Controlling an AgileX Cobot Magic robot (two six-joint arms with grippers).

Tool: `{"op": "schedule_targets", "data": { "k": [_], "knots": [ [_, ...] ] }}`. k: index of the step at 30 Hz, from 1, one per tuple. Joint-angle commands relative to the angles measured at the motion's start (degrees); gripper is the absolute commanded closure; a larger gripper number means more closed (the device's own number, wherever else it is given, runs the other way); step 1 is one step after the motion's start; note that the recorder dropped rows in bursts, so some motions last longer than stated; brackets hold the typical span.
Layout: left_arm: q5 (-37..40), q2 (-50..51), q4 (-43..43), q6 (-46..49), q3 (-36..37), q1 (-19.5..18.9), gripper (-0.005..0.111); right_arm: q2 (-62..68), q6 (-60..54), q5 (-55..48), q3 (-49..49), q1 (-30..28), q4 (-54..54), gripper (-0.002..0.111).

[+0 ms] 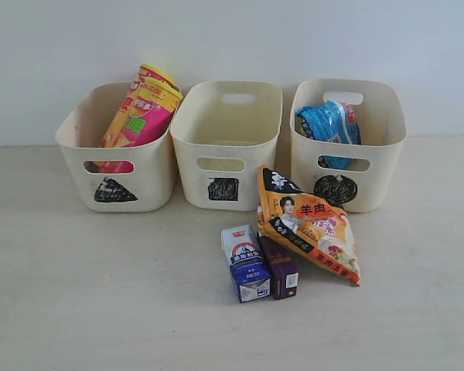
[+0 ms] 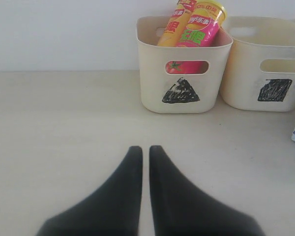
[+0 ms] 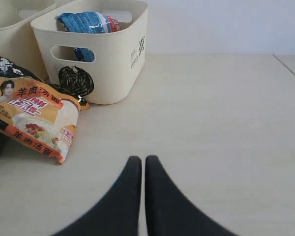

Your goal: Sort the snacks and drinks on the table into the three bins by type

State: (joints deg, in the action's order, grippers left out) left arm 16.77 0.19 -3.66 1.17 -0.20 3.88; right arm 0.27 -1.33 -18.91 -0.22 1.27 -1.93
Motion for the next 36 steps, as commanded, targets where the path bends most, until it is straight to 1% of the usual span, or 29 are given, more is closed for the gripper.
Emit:
{"op": "schedule_targets", "data": {
  "k": [1, 6, 8, 10, 11, 12, 13, 16, 19, 22, 23, 30, 32, 36],
  "knots": [
    [0.26, -0.19, 0.08, -0.23, 0.20, -0.30, 0.103, -0.27, 0.03, 0.39, 0.22, -0.16, 0.18, 0.108],
    [0.26, -0.19, 0.08, -0.23, 0.20, -0.30, 0.103, -0.27, -0.85, 0.40, 0.22, -0.16, 0.18, 0.108],
    [0.26, -0.19, 0.08, -0.23, 0.20, -0.30, 0.103, -0.27, -1.89, 2.30, 0.22, -0.16, 0.79, 0.108],
    [0.26, -0.19, 0.08, -0.23, 0.20, -0.30, 0.103, -0.27, -2.51, 9.39, 0.22, -0.16, 1.00, 0.108],
    [0.26, -0.19, 0.08, -0.23, 0.20, -0.30, 0.103, -0.27, -3.01, 16.38, 0.22, -0.16, 0.98, 0.108],
    [0.26, -0.19, 0.08, -0.23, 0.20, -0.30, 0.103, -0.27, -1.78, 19.61, 0.22, -0.16, 0.53, 0.108],
    [0.26, -0.19, 0.08, -0.23, 0.20, -0.30, 0.103, -0.27, 3.25, 27.83, 0.22, -0.16, -1.06, 0.108],
    [0.26, -0.19, 0.08, -0.23, 0.20, -0.30, 0.103, -0.27, 14.16, 35.57, 0.22, -0.16, -2.49, 0.108],
    [0.26, -0.19, 0.08, -0.23, 0.20, -0.30, 0.103, -0.27, 19.46, 40.30, 0.22, -0.16, -2.38, 0.108],
    [0.26, -0.19, 0.08, -0.23, 0.20, -0.30, 0.103, 1.11, 20.70, 38.81, -3.96, -0.16, -1.86, 0.108],
    [0.26, -0.19, 0.08, -0.23, 0.20, -0.30, 0.103, 4.07, 20.00, 35.87, -8.45, -0.16, -1.54, 0.108],
    [0.26, -0.19, 0.08, -0.24, 0.20, -0.30, 0.103, 21.50, 18.12, 17.81, -27.71, -0.16, 8.09, 0.108],
    [0.26, -0.19, 0.08, -0.24, 0.20, -0.30, 0.103, 26.02, 15.20, 14.45, -31.40, -0.16, 8.91, 0.108],
    [0.26, -0.19, 0.08, -0.24, 0.20, -0.30, 0.103, 34.42, 4.86, 10.05, -36.15, -0.16, 8.91, 0.108]
  ]
}}
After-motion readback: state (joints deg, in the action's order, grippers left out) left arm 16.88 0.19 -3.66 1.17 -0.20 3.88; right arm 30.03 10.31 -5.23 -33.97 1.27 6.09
